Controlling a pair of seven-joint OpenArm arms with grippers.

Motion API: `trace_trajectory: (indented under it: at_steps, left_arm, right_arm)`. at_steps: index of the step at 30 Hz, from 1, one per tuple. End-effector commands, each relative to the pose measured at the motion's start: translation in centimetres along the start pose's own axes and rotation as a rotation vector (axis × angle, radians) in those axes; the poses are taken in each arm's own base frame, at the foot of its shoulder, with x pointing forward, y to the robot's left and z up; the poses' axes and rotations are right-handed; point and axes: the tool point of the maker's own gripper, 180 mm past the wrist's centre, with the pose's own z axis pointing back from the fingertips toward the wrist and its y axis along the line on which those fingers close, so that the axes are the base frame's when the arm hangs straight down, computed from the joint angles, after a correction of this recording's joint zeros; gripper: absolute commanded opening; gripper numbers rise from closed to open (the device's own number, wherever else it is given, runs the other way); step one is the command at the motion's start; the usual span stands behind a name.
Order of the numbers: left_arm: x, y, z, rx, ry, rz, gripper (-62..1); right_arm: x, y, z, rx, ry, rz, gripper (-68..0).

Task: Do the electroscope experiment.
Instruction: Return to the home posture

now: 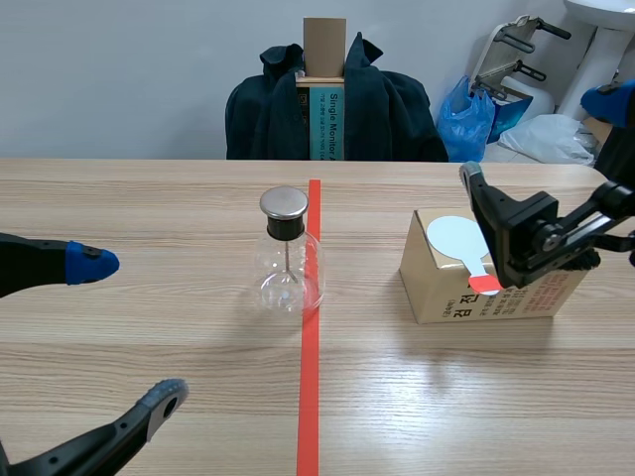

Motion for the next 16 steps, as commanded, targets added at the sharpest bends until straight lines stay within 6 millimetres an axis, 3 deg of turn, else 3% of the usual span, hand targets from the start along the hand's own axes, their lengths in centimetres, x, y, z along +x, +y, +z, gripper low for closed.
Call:
trace_trajectory:
  at_steps: [1, 16]
  left_arm:
    - [0.77, -0.07, -0.15, 0.004, -0.032, 0.007, 1.4]
    - [0.98, 0.11, -0.2, 0.02, -0.046, 0.027, 1.4]
  right_arm:
    - [0.77, -0.64, -0.26, -0.013, -0.032, 0.025, 0.4]
    - [0.78, -0.56, -0.25, -0.029, -0.036, 0.014, 0.4]
